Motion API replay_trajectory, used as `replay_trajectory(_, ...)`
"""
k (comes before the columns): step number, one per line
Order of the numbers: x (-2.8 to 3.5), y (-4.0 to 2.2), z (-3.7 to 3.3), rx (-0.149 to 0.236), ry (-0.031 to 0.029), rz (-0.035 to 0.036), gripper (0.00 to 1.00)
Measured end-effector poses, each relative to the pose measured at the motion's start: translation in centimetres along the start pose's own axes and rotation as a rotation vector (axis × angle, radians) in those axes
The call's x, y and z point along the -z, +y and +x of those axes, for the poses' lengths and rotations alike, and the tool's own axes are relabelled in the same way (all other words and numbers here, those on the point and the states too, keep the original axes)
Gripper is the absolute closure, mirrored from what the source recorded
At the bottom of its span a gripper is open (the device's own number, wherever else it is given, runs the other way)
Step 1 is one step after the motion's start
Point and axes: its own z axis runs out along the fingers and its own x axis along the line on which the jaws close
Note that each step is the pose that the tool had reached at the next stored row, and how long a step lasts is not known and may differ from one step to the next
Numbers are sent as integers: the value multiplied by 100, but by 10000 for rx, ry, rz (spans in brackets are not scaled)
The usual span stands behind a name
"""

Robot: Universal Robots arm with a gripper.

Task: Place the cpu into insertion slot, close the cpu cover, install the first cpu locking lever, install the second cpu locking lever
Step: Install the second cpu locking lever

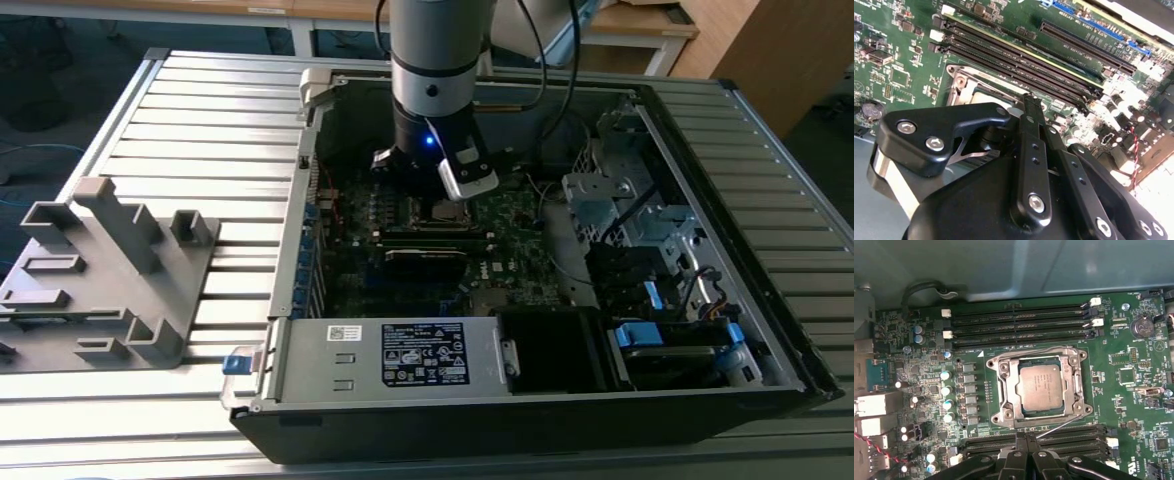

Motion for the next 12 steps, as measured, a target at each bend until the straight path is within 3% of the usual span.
replay_trajectory(12,-10,-2,14,1,-1,0,89)
